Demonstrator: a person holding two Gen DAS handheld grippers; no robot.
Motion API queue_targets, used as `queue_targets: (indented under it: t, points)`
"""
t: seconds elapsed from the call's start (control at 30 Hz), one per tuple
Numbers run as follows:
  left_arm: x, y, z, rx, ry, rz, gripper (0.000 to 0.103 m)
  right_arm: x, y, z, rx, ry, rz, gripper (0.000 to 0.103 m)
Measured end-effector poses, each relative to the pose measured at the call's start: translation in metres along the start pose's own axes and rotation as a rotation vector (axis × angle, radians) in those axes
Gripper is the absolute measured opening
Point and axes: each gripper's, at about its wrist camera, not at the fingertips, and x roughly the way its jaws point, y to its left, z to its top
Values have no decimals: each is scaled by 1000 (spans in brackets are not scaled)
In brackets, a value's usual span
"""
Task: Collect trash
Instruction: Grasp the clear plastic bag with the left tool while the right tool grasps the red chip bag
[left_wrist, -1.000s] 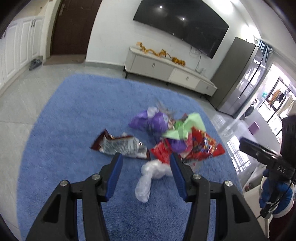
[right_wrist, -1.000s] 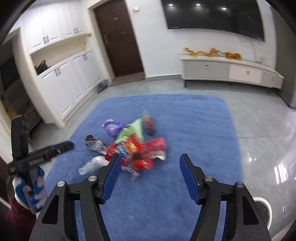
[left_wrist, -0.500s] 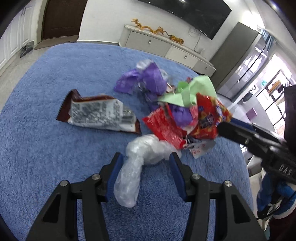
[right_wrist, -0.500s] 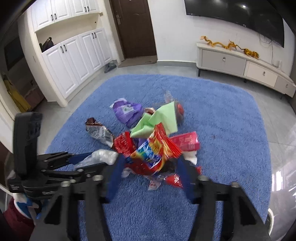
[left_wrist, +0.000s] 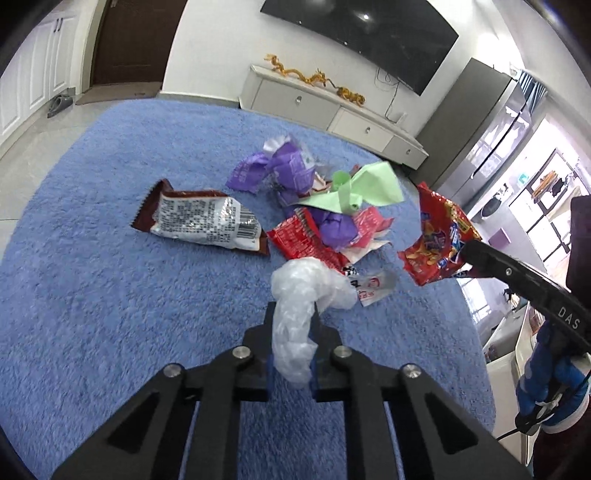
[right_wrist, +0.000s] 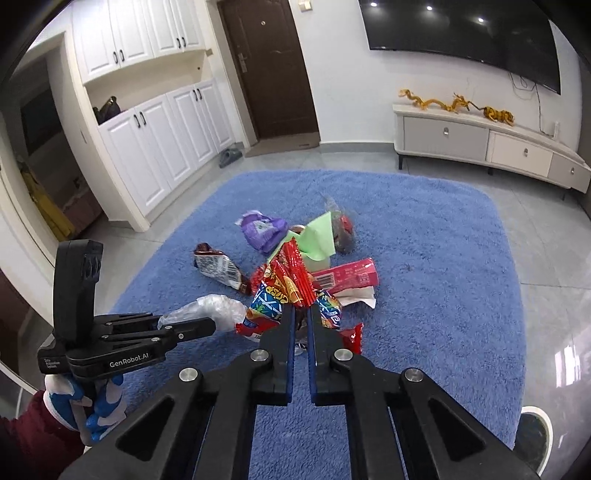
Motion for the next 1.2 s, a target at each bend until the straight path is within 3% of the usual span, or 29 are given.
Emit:
queue_targets:
  t: [0.37, 0.73, 1.2]
  points:
    - [-54, 5, -3, -96, -99, 89, 11, -35, 8, -18, -44, -73, 106, 5]
    - [-86, -7, -28, -194, -146, 180, 11, -33, 3, -31, -12, -84, 271, 4]
    - [-125, -46, -47, -175, -195, 247, 11, -71, -11, -55, 0, -151, 313, 4]
